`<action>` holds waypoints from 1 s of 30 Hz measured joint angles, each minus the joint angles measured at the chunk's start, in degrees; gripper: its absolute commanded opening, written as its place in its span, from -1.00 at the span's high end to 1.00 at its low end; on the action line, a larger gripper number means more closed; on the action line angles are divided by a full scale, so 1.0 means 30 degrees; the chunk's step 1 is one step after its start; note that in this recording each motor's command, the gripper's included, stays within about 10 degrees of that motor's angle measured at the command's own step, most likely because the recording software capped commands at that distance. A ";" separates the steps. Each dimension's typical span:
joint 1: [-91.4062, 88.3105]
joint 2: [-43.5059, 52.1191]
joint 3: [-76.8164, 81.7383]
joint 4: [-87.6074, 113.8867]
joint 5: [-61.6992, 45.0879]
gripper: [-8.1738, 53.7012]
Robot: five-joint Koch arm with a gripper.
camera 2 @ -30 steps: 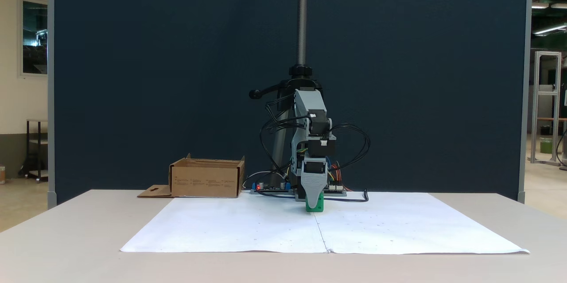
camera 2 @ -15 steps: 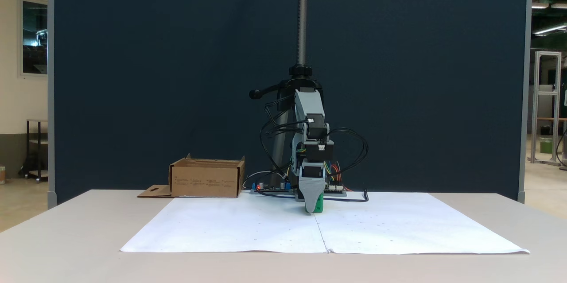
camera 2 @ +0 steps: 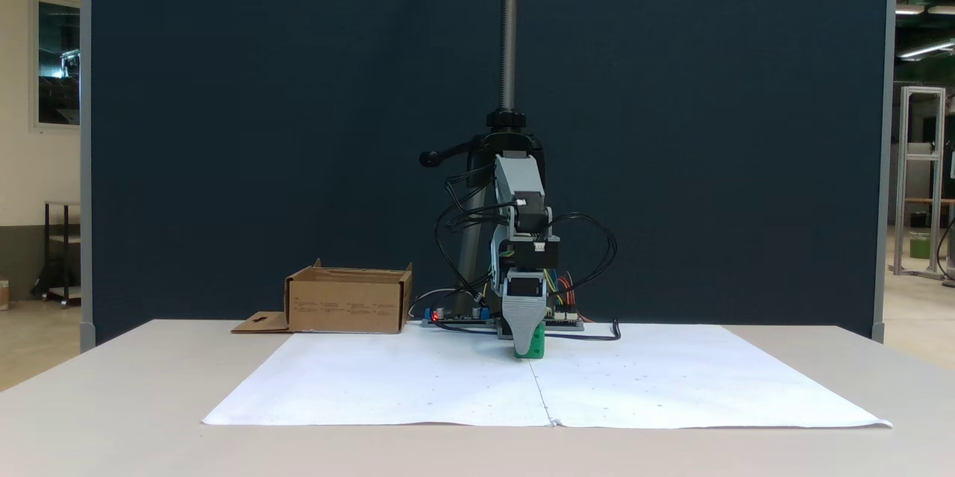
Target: Grasp a green dice and put it in the bin.
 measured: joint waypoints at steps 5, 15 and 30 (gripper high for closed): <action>0.0000 0.0264 0.0293 -0.0205 -0.0029 -0.45; -0.0146 0.0674 0.0527 -0.0498 0.0000 -0.15; 0.0645 0.2900 0.0557 -0.2432 0.0000 0.36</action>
